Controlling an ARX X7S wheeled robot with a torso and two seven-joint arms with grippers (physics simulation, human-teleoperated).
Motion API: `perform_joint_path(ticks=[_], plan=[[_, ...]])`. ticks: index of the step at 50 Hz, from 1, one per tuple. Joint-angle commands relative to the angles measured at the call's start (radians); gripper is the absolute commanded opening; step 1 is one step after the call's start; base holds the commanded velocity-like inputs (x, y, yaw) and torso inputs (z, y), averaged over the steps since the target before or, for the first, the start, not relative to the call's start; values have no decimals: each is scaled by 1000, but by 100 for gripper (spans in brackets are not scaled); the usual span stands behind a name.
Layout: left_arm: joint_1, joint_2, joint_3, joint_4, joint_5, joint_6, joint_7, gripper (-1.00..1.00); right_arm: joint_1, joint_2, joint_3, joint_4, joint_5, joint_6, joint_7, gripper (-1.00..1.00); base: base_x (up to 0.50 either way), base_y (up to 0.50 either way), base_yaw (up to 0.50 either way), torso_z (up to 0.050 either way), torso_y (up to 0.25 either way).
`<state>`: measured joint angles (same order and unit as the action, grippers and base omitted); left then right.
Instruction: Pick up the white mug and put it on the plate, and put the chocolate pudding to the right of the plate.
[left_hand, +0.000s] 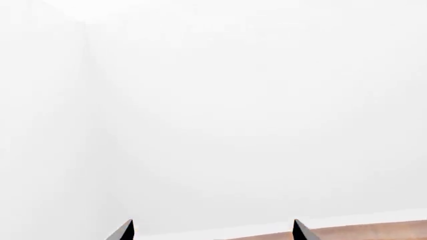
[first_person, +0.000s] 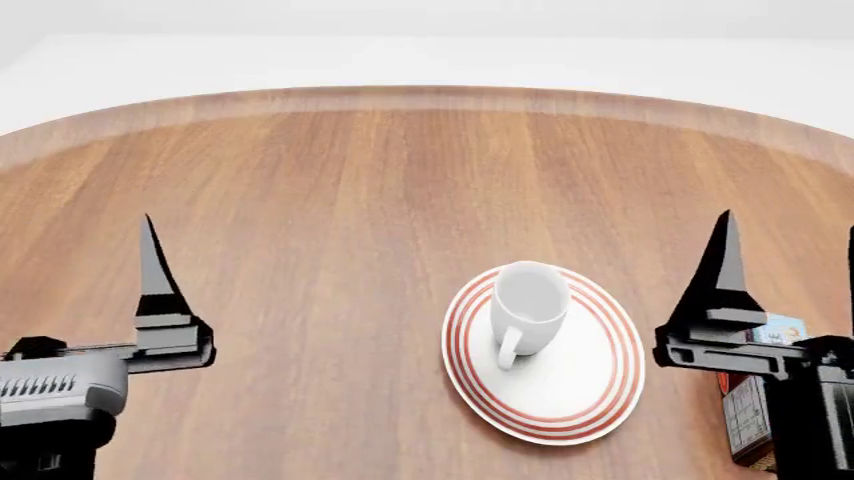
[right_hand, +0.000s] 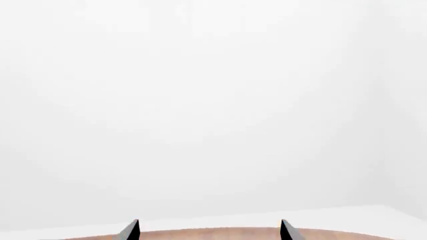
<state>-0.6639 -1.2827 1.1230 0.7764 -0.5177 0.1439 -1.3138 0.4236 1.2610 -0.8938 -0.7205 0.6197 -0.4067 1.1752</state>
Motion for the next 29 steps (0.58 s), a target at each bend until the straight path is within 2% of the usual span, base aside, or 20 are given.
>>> perform_joint_path(ticks=[1,9,15,16,18,19,20,22,23,24,25,29], plan=[[17,-33,-4,77,130,-95,-108,100,-35,1,19,-79,-187,43,136,100,0,0,0,0,0],[30,-66,-8,124,171,-128,-159,100,-42,55,36,-183,-221,94,201,100,0,0,0,0,0],[52,-139,-36,222,244,-178,-253,100,-80,132,80,-300,-391,154,388,100,0,0,0,0,0],[106,-140,-102,230,245,-186,-256,100,-134,129,141,-314,-413,168,395,100,0,0,0,0,0],[329,-134,-344,269,305,-231,-257,100,-406,102,431,-326,-486,175,395,100,0,0,0,0,0],[479,-104,-494,271,368,-222,-257,100,-556,52,581,-327,-571,165,395,100,0,0,0,0,0],[629,-109,-644,271,387,-183,-256,100,-706,-98,731,-327,-674,143,320,100,0,0,0,0,0],[929,-60,-944,271,451,-94,-252,100,-983,-398,1031,-327,-723,49,64,100,0,0,0,0,0],[1079,-33,-1094,271,455,-81,-242,100,-915,-548,1176,-327,-749,43,-86,100,0,0,0,0,0],[1229,-35,-1244,271,451,-75,-240,100,-848,-698,1171,-327,-743,43,-236,100,0,0,0,0,0],[1280,-40,-1298,271,451,-86,-247,100,-788,-831,1148,-327,-721,73,-386,100,0,0,0,0,0],[1152,-31,-1174,270,454,-122,-237,100,-687,-1057,1184,-327,-692,96,-669,100,0,0,0,0,0]])
